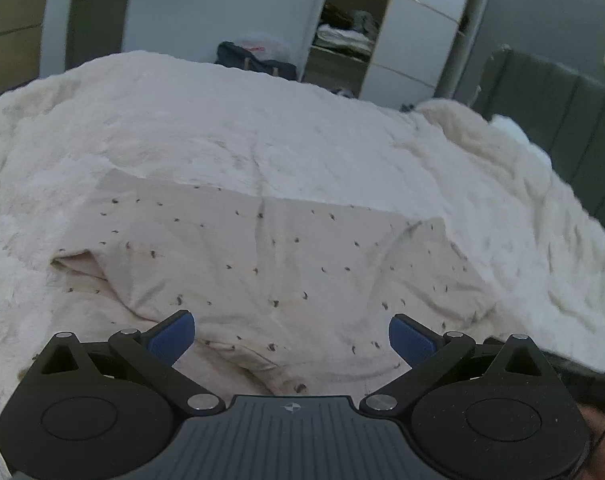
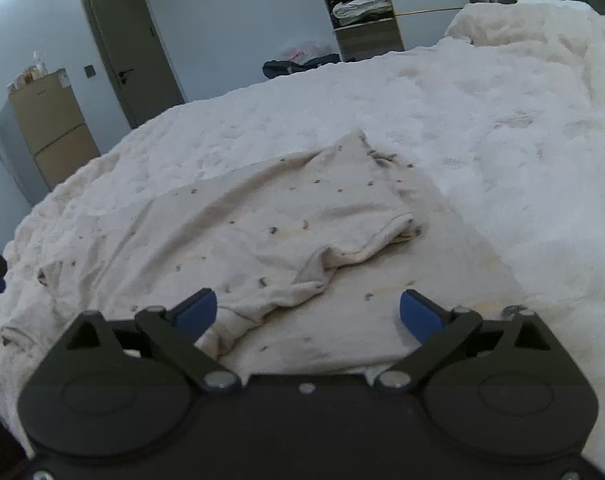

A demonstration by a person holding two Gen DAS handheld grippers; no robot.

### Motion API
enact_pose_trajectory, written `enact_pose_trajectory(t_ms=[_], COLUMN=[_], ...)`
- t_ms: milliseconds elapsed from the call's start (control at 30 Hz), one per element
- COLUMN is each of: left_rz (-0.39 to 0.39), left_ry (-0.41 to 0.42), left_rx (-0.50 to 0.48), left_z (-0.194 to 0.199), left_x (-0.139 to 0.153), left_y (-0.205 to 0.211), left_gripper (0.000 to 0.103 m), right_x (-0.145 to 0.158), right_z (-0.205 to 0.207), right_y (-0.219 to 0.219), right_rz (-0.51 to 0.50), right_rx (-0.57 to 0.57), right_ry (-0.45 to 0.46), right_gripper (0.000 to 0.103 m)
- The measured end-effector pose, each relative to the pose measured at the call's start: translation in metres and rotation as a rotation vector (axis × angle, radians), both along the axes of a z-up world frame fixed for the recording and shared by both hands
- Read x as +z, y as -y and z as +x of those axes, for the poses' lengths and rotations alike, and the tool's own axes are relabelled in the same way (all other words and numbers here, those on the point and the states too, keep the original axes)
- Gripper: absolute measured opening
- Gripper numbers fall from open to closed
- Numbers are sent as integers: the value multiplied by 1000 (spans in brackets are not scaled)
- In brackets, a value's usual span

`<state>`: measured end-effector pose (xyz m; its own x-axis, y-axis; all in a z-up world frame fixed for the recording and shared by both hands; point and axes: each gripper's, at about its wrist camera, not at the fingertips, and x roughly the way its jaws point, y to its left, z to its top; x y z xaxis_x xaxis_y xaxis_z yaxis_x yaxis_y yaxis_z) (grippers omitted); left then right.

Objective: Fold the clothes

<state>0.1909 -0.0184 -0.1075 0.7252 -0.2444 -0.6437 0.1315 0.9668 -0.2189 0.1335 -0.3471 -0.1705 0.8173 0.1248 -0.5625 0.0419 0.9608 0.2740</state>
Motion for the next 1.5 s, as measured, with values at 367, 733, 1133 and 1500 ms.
enact_pose_trajectory(t_ms=[367, 733, 1133, 1500], left_rz=[-31, -36, -52, -44], left_ry=[-65, -95, -117, -124], left_rx=[100, 83, 81, 42], left_z=[-2, -4, -6, -3], left_x=[-9, -17, -20, -19], left_y=[-26, -31, -29, -9], left_gripper=[103, 103, 103, 103], right_x=[-12, -13, -14, -14], right_z=[7, 4, 5, 6], right_y=[6, 2, 3, 5], right_rz=[-22, -42, -52, -40], right_rx=[42, 44, 52, 58], right_ry=[-57, -59, -59, -58], right_gripper=[101, 102, 102, 102])
